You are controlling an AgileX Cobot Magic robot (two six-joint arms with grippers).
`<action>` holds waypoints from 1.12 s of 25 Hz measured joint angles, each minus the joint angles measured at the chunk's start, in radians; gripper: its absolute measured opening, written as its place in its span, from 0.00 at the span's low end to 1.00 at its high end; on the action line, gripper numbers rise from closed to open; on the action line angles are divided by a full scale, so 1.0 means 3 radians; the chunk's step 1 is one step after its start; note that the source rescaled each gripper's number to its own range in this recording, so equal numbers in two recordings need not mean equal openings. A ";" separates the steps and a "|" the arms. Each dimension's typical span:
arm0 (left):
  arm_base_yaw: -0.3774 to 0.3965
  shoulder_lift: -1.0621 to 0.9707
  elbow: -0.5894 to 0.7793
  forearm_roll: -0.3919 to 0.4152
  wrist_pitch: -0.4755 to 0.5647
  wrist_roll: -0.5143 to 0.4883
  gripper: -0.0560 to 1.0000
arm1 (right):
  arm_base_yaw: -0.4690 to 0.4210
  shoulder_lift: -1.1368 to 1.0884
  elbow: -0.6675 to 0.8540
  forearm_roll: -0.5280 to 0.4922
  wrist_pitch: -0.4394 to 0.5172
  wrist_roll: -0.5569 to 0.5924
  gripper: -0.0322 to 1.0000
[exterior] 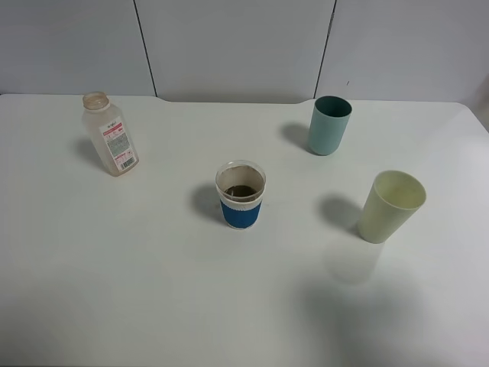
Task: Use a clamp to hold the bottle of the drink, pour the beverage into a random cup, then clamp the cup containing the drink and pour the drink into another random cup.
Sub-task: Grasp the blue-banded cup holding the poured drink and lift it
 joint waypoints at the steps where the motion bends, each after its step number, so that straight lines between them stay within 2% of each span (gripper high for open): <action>1: 0.0000 0.0000 0.0015 0.0029 0.0024 -0.0029 1.00 | 0.0000 0.0000 0.0000 0.0000 0.0000 0.0000 1.00; 8: -0.0014 0.0000 0.0022 0.0108 0.0052 -0.0112 1.00 | 0.0000 0.0000 0.0000 0.0000 0.0000 0.0000 1.00; 19: -0.0545 0.0000 0.0022 0.0109 0.0062 -0.0172 1.00 | 0.0000 0.0000 0.0000 0.0000 0.0000 0.0000 1.00; 28: -0.0620 0.0000 0.0022 0.0109 0.0065 -0.0186 1.00 | 0.0000 0.0000 0.0000 0.0000 0.0000 0.0000 1.00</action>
